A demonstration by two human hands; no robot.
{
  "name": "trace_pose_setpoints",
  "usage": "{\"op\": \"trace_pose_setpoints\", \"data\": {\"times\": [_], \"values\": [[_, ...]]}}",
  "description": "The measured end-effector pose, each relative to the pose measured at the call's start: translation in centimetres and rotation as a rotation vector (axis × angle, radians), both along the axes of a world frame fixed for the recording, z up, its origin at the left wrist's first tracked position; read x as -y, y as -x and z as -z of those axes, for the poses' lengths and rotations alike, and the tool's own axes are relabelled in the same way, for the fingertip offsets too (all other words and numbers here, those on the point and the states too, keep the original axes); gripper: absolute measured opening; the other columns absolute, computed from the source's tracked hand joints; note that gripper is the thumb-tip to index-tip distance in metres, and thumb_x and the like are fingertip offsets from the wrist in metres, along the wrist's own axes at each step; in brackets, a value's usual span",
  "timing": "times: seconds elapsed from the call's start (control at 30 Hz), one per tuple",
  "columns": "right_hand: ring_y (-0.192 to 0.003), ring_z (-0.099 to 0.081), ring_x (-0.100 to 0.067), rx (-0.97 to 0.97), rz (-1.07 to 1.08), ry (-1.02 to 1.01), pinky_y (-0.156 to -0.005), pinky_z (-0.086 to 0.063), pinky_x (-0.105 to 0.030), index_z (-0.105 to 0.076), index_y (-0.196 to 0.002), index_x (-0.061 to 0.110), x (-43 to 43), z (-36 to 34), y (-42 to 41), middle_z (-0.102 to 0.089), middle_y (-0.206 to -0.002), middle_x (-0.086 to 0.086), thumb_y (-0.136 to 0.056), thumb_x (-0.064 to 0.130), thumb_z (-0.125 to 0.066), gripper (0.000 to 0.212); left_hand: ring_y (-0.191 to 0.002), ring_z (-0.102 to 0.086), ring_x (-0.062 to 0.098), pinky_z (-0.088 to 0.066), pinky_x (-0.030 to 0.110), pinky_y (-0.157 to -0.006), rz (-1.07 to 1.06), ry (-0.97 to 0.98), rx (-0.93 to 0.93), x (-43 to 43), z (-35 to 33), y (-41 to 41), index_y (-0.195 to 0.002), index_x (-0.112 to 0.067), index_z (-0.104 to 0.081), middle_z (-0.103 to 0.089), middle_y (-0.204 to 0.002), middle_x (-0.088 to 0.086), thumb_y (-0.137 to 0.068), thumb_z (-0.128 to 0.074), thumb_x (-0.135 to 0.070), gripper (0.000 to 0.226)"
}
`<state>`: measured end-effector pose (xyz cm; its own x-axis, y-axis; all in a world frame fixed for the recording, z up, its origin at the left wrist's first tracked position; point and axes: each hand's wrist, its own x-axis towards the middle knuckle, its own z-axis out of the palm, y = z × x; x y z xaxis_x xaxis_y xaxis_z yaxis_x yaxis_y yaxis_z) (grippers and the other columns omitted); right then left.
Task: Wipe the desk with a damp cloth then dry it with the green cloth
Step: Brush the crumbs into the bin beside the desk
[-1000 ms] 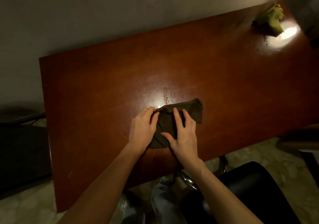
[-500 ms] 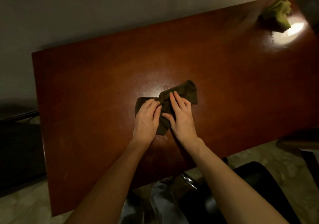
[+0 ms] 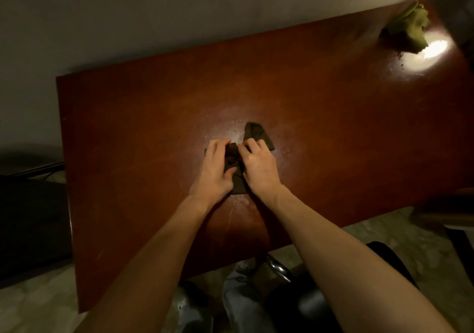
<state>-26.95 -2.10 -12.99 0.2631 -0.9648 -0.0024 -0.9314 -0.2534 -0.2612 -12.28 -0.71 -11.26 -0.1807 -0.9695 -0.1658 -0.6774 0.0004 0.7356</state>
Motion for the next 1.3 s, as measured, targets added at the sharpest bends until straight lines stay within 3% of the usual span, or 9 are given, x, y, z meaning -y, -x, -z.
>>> {"op": "trace_pose_setpoints", "data": {"times": [0.1, 0.3, 0.47, 0.63, 0.73, 0.87, 1.0, 1.13, 1.3], "values": [[-0.106, -0.053, -0.033, -0.136, -0.014, -0.1, -0.09, -0.048, -0.04, -0.054, -0.127, 0.004, -0.4, -0.9, -1.6, -0.056, -0.124, -0.017, -0.091, 0.011, -0.062, 0.038, -0.12, -0.044, 0.01, -0.038, 0.019, -0.11, 0.042, -0.073, 0.09, -0.3, -0.4, -0.9, -0.147, -0.009, -0.043, -0.031, -0.146, 0.003, -0.089, -0.076, -0.003, 0.067], [-0.109, -0.051, -0.029, -0.1, 0.011, -0.155, -0.1, -0.041, -0.039, -0.054, -0.125, 0.006, -3.9, -0.9, -5.7, -0.058, -0.122, -0.012, -0.089, 0.01, -0.06, 0.036, -0.116, -0.052, 0.024, -0.05, 0.039, -0.099, -0.159, -0.024, 0.276, -4.3, -0.6, -1.3, -0.13, -0.015, -0.063, -0.053, -0.132, 0.004, -0.09, -0.067, 0.0, 0.044], [-0.096, -0.062, -0.027, 0.569, 0.378, -0.443, -0.082, -0.049, -0.037, -0.06, -0.108, 0.008, -4.5, -1.5, -8.7, -0.066, -0.099, -0.011, -0.092, 0.004, -0.061, 0.017, -0.118, -0.055, 0.011, -0.043, 0.028, -0.101, -0.517, -0.194, -0.218, -6.4, -0.8, -3.2, -0.147, -0.02, -0.056, -0.059, -0.127, -0.009, -0.105, -0.053, -0.011, 0.043], [-0.087, -0.068, -0.029, 1.198, 0.707, -0.731, -0.076, -0.058, -0.038, -0.063, -0.098, 0.016, -3.8, -2.4, -12.0, -0.071, -0.096, -0.015, -0.098, 0.004, -0.06, 0.012, -0.119, -0.068, 0.027, -0.051, 0.052, -0.109, -0.806, -0.448, -0.649, -5.4, -0.2, -4.9, -0.129, -0.03, -0.068, -0.072, -0.126, 0.006, -0.096, -0.059, -0.038, 0.035], [-0.076, -0.067, -0.028, 1.557, 0.836, -0.906, -0.066, -0.06, -0.036, -0.063, -0.098, 0.011, -3.8, -2.6, -11.6, -0.068, -0.087, -0.018, -0.101, -0.001, -0.054, 0.015, -0.12, -0.068, 0.022, -0.051, 0.045, -0.11, -0.763, -0.457, -0.702, -5.0, -1.3, -5.2, -0.132, -0.022, -0.07, -0.072, -0.128, 0.007, -0.106, -0.059, -0.034, 0.031], [-0.088, -0.069, -0.036, 1.816, 0.865, -1.013, -0.082, -0.061, -0.045, -0.059, -0.122, -0.002, -3.8, -2.3, -10.6, -0.066, -0.1, -0.028, -0.097, -0.013, -0.047, 0.03, -0.115, -0.068, 0.02, -0.054, 0.041, -0.103, -0.611, -0.413, -0.506, -4.6, -2.1, -4.9, -0.129, -0.031, -0.069, -0.073, -0.121, 0.0, -0.101, -0.057, -0.051, 0.036], [-0.094, -0.067, -0.037, 1.828, 0.802, -1.028, -0.09, -0.057, -0.047, -0.051, -0.138, -0.005, -3.0, -2.9, -9.7, -0.062, -0.114, -0.031, -0.095, -0.014, -0.046, 0.044, -0.107, -0.067, 0.02, -0.055, 0.031, -0.086, -0.53, -0.354, -0.438, -3.0, -3.6, -4.7, -0.125, -0.025, -0.065, -0.07, -0.118, 0.003, -0.109, -0.051, -0.037, 0.024], [-0.101, -0.066, -0.031, 1.672, 0.675, -0.994, -0.098, -0.054, -0.044, -0.059, -0.125, -0.005, -1.0, -4.9, -11.1, -0.066, -0.109, -0.025, -0.098, -0.011, -0.045, 0.031, -0.102, -0.067, 0.019, -0.054, 0.027, -0.079, -0.612, -0.349, -0.447, -1.0, -4.9, -6.9, -0.132, -0.022, -0.065, -0.07, -0.118, 0.003, -0.107, -0.055, -0.029, 0.027], [-0.092, -0.069, -0.021, 0.948, 0.248, -0.689, -0.08, -0.053, -0.03, -0.071, -0.11, 0.008, -1.3, -7.4, -16.0, -0.073, -0.1, -0.009, -0.091, -0.001, -0.058, 0.025, -0.098, -0.064, 0.022, -0.054, 0.032, -0.089, -0.838, -0.332, -0.393, -1.8, -5.7, -11.7, -0.131, -0.021, -0.067, -0.066, -0.109, -0.001, -0.105, -0.057, -0.02, 0.028]]}}
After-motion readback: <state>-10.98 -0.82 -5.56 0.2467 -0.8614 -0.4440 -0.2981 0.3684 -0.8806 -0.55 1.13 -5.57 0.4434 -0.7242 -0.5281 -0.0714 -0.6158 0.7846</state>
